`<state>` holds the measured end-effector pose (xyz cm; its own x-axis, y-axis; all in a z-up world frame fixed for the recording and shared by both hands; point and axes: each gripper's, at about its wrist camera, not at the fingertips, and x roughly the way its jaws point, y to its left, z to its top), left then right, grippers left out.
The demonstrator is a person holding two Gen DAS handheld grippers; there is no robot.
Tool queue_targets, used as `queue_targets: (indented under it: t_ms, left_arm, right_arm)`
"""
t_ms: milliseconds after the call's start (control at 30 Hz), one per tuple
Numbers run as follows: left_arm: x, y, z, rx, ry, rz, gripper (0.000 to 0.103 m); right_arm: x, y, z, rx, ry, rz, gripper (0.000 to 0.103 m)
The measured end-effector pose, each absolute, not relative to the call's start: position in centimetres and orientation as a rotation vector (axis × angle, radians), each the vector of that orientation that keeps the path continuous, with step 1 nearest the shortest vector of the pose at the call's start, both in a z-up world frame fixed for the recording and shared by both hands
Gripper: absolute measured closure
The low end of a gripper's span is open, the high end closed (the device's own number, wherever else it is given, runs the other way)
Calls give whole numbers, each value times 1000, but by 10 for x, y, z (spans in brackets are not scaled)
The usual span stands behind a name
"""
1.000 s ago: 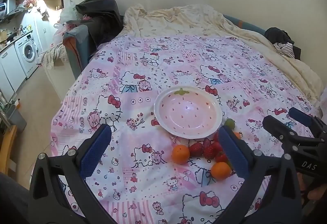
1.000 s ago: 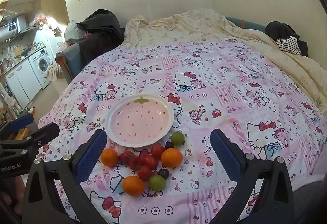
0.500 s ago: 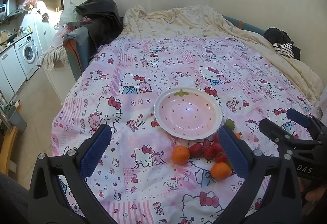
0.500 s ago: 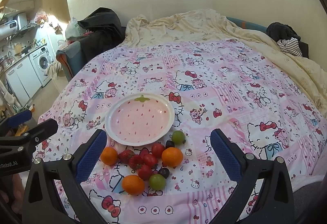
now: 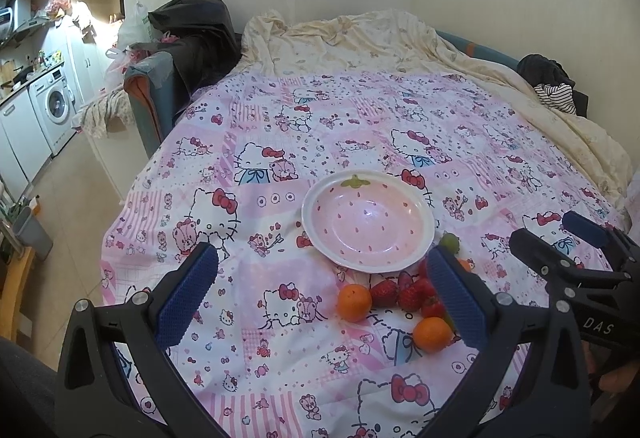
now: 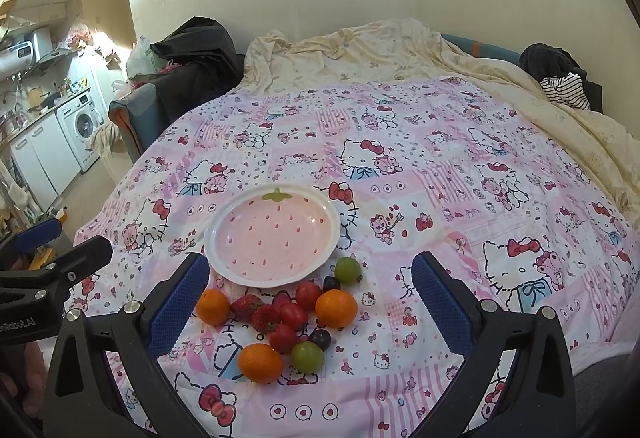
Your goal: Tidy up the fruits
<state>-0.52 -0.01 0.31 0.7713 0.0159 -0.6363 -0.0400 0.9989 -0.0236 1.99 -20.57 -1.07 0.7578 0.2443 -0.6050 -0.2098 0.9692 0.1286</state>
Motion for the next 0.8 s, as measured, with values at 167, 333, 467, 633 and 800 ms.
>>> queue_targets:
  t_ms: [167,333,467,633,800]
  left_arm:
    - [-5,0,4,-36,691,31,0]
    - [-8,-1,6,-32,687,34,0]
    - [-11,0,7,-28,686,36,0]
    - [-11,0,10,-43,684,37,0]
    - [-11,-2,11,-33,681,35,0]
  right_arm:
    - [20,-206,-10,54,666,248,0]
    - [20,-206,-10,55,666,248,0]
    - [21,-206,-10,62,669,251,0]
    - [21,-206,-9,64,667,250,0]
    - [21,-206,-9,65,668,248,0]
